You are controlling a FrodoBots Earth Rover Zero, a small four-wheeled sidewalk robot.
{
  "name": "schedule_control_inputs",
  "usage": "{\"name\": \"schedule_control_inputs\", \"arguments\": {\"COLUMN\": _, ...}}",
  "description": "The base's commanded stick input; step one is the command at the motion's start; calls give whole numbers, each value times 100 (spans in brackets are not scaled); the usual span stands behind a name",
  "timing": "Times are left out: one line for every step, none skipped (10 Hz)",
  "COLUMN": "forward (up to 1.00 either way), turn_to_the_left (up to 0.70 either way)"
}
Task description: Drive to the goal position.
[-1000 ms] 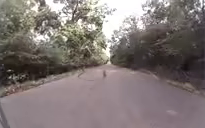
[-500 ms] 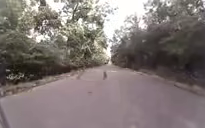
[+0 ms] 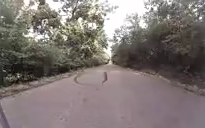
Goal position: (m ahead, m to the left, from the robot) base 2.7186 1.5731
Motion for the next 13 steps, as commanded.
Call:
{"name": "schedule_control_inputs", "arguments": {"forward": 70, "turn_to_the_left": -27}}
{"name": "schedule_control_inputs", "arguments": {"forward": 70, "turn_to_the_left": -23}}
{"name": "schedule_control_inputs", "arguments": {"forward": 70, "turn_to_the_left": -19}}
{"name": "schedule_control_inputs", "arguments": {"forward": 70, "turn_to_the_left": -16}}
{"name": "schedule_control_inputs", "arguments": {"forward": 70, "turn_to_the_left": -13}}
{"name": "schedule_control_inputs", "arguments": {"forward": 70, "turn_to_the_left": -10}}
{"name": "schedule_control_inputs", "arguments": {"forward": 70, "turn_to_the_left": -6}}
{"name": "schedule_control_inputs", "arguments": {"forward": 70, "turn_to_the_left": -3}}
{"name": "schedule_control_inputs", "arguments": {"forward": 70, "turn_to_the_left": 0}}
{"name": "schedule_control_inputs", "arguments": {"forward": 70, "turn_to_the_left": 0}}
{"name": "schedule_control_inputs", "arguments": {"forward": 70, "turn_to_the_left": 0}}
{"name": "schedule_control_inputs", "arguments": {"forward": 70, "turn_to_the_left": 0}}
{"name": "schedule_control_inputs", "arguments": {"forward": 70, "turn_to_the_left": 0}}
